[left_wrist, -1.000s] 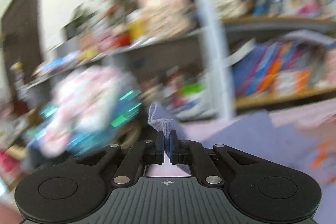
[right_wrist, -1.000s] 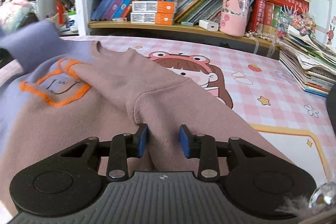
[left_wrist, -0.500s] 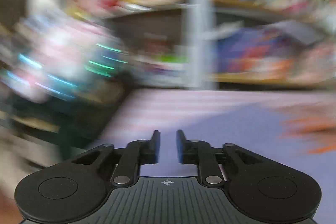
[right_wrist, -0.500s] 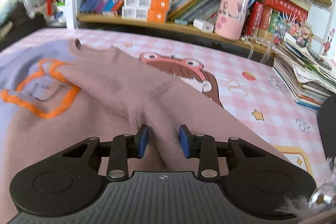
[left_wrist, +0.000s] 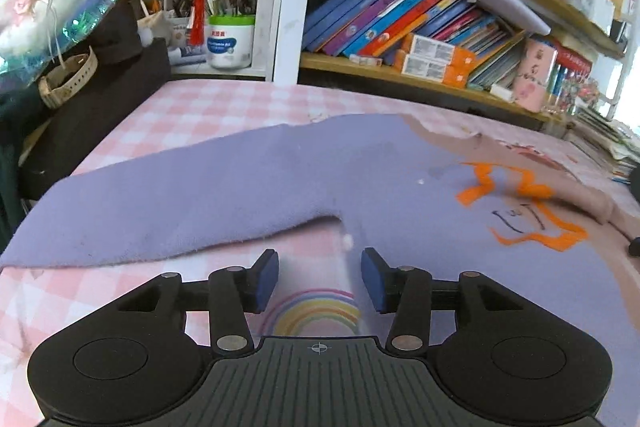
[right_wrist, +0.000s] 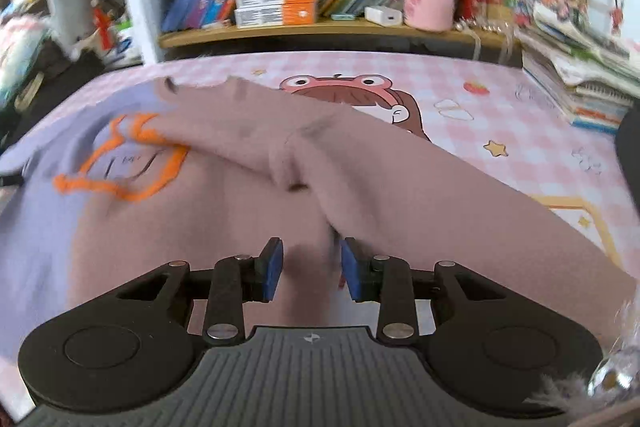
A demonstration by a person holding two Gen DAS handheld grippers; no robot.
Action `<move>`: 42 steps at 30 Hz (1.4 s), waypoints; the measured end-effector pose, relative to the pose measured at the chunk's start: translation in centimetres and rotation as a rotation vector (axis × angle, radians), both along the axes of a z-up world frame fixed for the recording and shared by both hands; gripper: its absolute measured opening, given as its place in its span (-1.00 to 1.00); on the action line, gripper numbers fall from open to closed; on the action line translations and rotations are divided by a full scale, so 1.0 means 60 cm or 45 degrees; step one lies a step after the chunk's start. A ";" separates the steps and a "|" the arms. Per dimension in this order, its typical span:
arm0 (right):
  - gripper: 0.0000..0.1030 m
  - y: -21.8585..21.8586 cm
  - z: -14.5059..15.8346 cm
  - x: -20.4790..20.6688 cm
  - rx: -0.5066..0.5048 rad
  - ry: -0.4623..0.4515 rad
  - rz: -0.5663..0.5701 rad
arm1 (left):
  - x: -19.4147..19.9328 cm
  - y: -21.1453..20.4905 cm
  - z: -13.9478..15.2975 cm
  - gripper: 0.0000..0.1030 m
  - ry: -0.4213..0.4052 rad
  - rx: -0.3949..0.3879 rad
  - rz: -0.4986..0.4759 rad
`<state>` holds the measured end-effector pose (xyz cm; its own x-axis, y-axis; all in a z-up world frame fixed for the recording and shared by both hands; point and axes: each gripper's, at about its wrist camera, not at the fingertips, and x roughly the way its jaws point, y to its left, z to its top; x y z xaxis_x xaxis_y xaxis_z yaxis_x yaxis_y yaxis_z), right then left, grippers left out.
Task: Fold clothes
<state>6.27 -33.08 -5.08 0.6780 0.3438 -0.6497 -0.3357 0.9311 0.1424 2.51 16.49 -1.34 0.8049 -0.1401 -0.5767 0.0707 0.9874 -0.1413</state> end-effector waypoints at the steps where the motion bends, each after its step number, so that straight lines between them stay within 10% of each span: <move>1: -0.40 -0.002 0.001 0.022 0.032 0.007 -0.018 | 0.011 0.000 -0.002 -0.11 0.003 -0.005 -0.008; 12: -0.09 -0.032 0.029 0.226 0.287 -0.023 -0.227 | 0.173 -0.005 0.022 -0.29 0.047 0.047 -0.075; 22: -0.16 -0.013 -0.007 0.028 0.100 0.065 -0.023 | 0.056 -0.046 0.001 -0.19 0.019 0.147 -0.141; 27: -0.77 0.015 -0.006 -0.032 -0.011 0.001 0.056 | 0.022 -0.058 0.000 -0.31 0.014 0.103 -0.137; 31: -0.80 0.019 -0.005 -0.081 -0.043 -0.035 0.100 | 0.026 -0.068 0.005 -0.79 0.042 0.080 -0.197; 42: -0.80 -0.005 -0.007 -0.196 0.025 -0.033 0.084 | -0.002 -0.102 0.012 -0.84 0.073 0.190 -0.286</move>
